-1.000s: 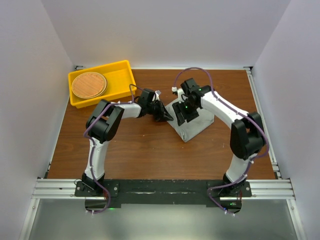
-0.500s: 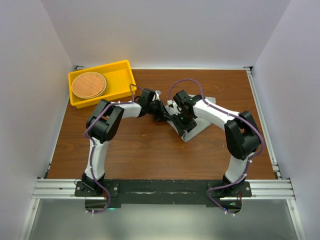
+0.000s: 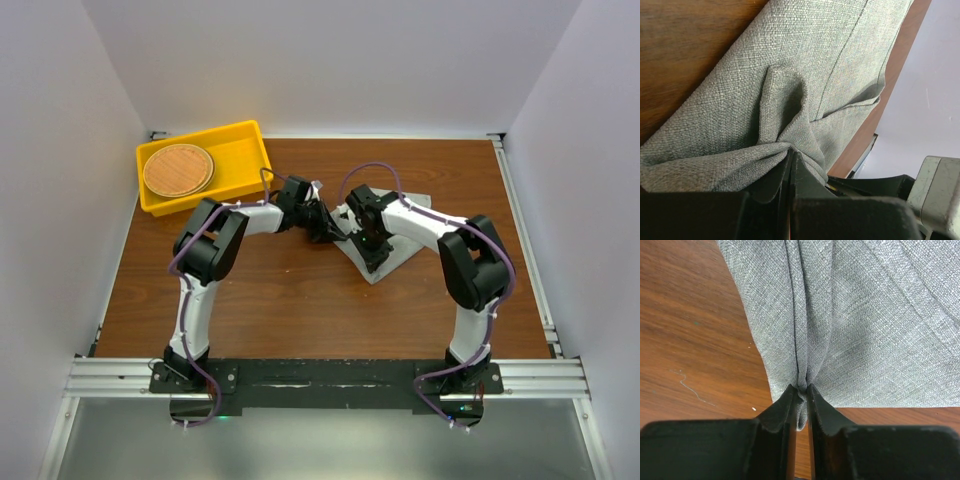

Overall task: Fold the napkin, place the utensils inside, and roll it up
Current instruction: Roll the napkin with the utensil

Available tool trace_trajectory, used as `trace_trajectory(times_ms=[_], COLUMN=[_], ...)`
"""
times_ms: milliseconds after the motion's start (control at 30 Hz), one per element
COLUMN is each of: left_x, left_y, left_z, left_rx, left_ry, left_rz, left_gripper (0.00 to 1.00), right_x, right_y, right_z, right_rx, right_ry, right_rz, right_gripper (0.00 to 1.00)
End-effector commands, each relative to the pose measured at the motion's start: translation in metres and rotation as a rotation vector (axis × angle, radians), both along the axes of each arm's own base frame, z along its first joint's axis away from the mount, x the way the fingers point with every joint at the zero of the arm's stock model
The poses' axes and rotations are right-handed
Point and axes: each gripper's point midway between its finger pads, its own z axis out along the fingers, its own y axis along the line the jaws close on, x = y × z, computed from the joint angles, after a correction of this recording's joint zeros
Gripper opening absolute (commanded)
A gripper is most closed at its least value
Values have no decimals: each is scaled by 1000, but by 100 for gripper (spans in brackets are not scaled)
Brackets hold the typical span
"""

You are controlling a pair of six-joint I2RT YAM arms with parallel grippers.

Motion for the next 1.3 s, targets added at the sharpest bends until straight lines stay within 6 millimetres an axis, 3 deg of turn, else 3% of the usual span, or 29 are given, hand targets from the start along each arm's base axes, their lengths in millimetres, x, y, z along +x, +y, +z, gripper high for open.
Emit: trace_trajectory(times_ms=[0,67,133,233,333,433,533,667,700,833,1000,1267], left_x=[-23,-23,-23,-23,-23,-22,-21,-22,-22,-24,-24,-21], left_y=[39,39,40,40,39,37,37,37,37,39,40,38], left_z=[-73,-73,-74,-71,-70,-68,-67,-68,-68,-70,-72,-71], left_rx=[220,226,229,226,223,215,214,213,211,217,217,206], left_ry=[142,144,145,144,146,149,151,161,162,170,176,179], left_rz=[32,28,26,21,22,21,22,24,24,26,31,38], left_gripper=[2,1,1,1,1,1,1,1,1,1,1,1], right_x=[-4,-10,-9,17,37,52,60,64,65,66,59,50], right_y=[-14,-19,-23,-5,18,37,58,81,83,83,77,61], right_z=[-26,-33,-27,19,55,74,79,73,70,48,35,12], right_rx=[-74,-97,-120,-34,73,119,148,162,156,126,99,40], right_ry=[48,73,62,-60,-133,-213,-253,-253,-249,-214,-184,-163], right_rz=[0,-10,-11,13,32,71,109,178,178,182,206,219], right_gripper=[13,15,22,38,45,48,51,48,39,26,25,35])
